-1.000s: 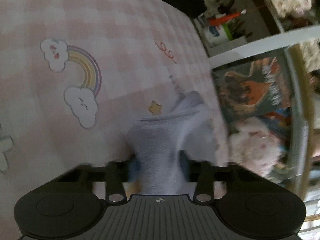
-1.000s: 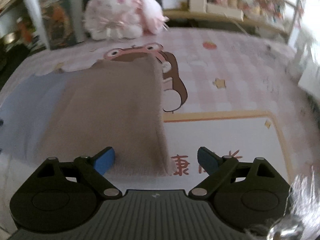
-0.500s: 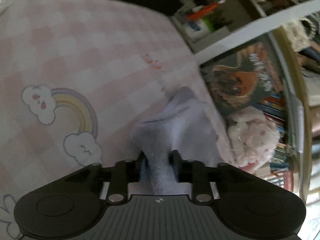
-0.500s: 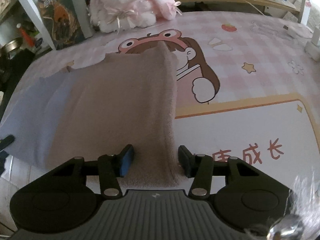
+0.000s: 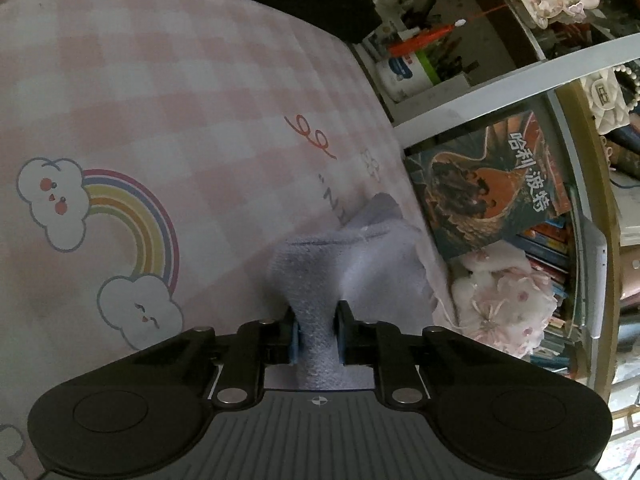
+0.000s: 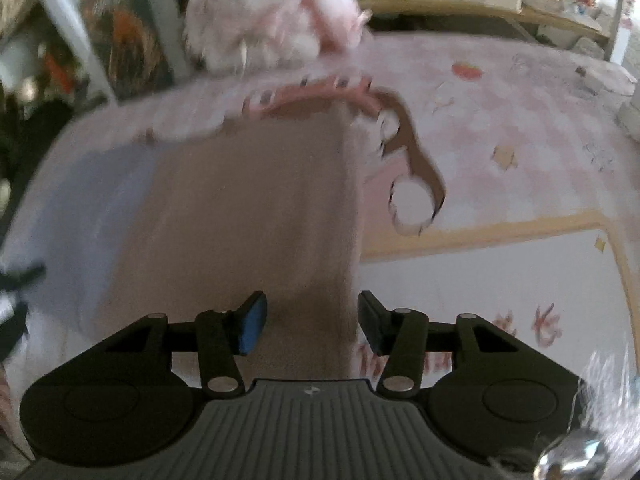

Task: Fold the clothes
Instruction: 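Grasp the lavender end of the folded sweater with the left gripper, then fold the lavender end over the beige half with the left gripper while the right gripper holds the beige edge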

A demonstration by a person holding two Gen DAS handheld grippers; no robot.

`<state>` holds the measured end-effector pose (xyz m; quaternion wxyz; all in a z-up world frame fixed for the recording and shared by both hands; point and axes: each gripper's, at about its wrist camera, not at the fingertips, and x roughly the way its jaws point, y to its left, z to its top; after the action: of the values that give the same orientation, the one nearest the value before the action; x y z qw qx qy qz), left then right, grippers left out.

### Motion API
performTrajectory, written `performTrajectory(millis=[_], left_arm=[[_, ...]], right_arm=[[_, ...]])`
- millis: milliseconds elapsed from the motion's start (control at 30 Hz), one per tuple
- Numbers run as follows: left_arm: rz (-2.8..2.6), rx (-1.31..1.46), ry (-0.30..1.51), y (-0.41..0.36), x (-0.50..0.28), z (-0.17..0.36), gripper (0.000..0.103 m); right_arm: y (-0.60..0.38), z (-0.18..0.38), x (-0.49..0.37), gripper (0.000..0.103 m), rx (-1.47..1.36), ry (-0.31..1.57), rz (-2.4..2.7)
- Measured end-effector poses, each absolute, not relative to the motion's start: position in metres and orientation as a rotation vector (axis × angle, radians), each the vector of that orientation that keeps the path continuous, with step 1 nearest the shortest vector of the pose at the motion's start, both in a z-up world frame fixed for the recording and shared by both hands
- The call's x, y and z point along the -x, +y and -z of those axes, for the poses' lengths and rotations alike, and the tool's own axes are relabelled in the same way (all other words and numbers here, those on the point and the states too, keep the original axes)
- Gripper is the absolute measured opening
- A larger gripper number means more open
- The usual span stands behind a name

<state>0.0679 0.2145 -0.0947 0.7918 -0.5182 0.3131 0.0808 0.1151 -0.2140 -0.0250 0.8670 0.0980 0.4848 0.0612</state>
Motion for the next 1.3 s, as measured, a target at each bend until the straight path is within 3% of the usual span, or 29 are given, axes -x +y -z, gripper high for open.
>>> performTrajectory(millis=[167, 233, 367, 600, 800, 900, 1100, 1300], left_arm=[[-0.173, 1.119, 0.664, 0.216, -0.067, 0.097, 0.016], [-0.187, 1.115, 0.656, 0.215, -0.067, 0.096, 0.015], [-0.215, 1.082, 0.636, 0.208, -0.066, 0.09, 0.013], [-0.131, 0.877, 0.491, 0.159, -0.063, 0.019, 0.009], [0.105, 0.423, 0.431, 0.038, -0.057, -0.059, 0.009], [0.241, 0.167, 0.514, -0.039, -0.052, -0.062, 0.015], [0.285, -0.097, 0.815, -0.134, -0.055, 0.013, 0.025], [0.275, -0.21, 0.813, -0.153, -0.04, 0.02, 0.047]], right_arm=[[-0.221, 0.016, -0.156, 0.042, -0.133, 0.968, -0.136], [-0.224, 0.02, -0.17, 0.026, -0.116, 0.965, -0.151], [-0.237, 0.029, -0.186, 0.008, -0.126, 0.962, -0.182], [-0.258, 0.045, -0.196, 0.007, -0.191, 0.986, -0.325], [-0.279, 0.055, -0.202, 0.007, -0.298, 0.991, -0.408], [-0.285, 0.059, -0.204, 0.007, -0.331, 0.993, -0.445], [-0.296, 0.063, -0.21, 0.007, -0.365, 1.011, -0.52], [-0.301, 0.062, -0.214, 0.009, -0.345, 1.024, -0.567]])
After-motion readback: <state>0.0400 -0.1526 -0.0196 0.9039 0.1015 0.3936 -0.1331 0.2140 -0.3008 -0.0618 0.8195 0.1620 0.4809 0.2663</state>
